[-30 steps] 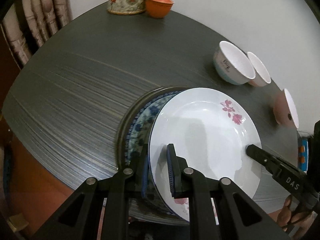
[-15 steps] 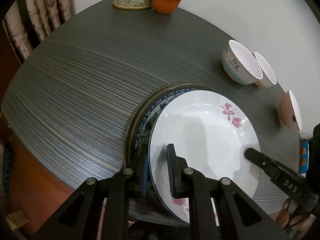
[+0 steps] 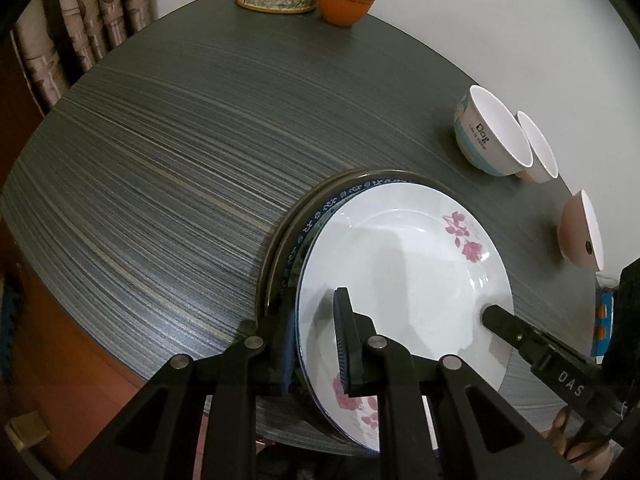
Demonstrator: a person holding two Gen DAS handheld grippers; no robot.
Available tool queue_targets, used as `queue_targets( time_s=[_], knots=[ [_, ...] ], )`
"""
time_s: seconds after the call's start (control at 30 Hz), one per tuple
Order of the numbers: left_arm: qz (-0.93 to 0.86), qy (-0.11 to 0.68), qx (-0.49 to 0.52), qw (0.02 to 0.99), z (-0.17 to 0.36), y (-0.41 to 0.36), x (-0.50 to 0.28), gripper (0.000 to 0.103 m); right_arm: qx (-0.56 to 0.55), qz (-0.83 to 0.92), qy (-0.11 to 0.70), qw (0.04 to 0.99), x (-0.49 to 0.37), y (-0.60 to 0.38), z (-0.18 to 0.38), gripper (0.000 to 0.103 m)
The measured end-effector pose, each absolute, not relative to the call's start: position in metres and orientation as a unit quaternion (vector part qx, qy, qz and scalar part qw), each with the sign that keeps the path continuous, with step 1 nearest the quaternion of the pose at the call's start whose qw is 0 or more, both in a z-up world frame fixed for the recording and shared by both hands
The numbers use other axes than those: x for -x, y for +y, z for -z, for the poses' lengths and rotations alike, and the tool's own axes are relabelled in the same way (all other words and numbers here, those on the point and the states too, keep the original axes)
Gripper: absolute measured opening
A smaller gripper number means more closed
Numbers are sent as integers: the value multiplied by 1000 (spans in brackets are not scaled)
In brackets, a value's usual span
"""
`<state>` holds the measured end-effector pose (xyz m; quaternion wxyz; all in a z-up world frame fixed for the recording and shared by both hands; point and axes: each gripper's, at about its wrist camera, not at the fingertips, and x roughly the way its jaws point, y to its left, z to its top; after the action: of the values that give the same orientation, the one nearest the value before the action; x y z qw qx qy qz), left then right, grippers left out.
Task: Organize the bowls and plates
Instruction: 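Lower the pink-flowered plate onto the blue-and-white plate stack with the left gripper, then open the left gripper and withdraw it from the plate rim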
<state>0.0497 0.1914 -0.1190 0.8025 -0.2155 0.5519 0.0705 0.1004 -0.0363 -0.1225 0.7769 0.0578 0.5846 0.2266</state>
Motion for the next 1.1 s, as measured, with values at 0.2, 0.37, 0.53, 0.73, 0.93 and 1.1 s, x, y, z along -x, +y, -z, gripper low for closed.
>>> queue_targets(
  time_s=[0.2,0.37,0.53,0.73,0.93,1.1],
  knots=[
    [-63,551,213,805,117,186,-52,24,-54,-216,583,781,-98,-34,121,13],
    [-61,550,216,804,116,187,-53,29,-59,-212,586,780,-98,-33,121,18],
    [-57,551,206,806,116,184,-54,34,-56,-205,586,782,-96,-29,119,24],
    [-59,552,195,808,115,181,-54,35,-49,-190,588,784,-95,-25,117,27],
    [-64,553,179,811,114,178,-55,35,-42,-180,591,785,-95,-21,115,27],
    [-65,552,171,813,114,175,-56,36,-37,-175,589,788,-94,-22,112,27]
  ],
)
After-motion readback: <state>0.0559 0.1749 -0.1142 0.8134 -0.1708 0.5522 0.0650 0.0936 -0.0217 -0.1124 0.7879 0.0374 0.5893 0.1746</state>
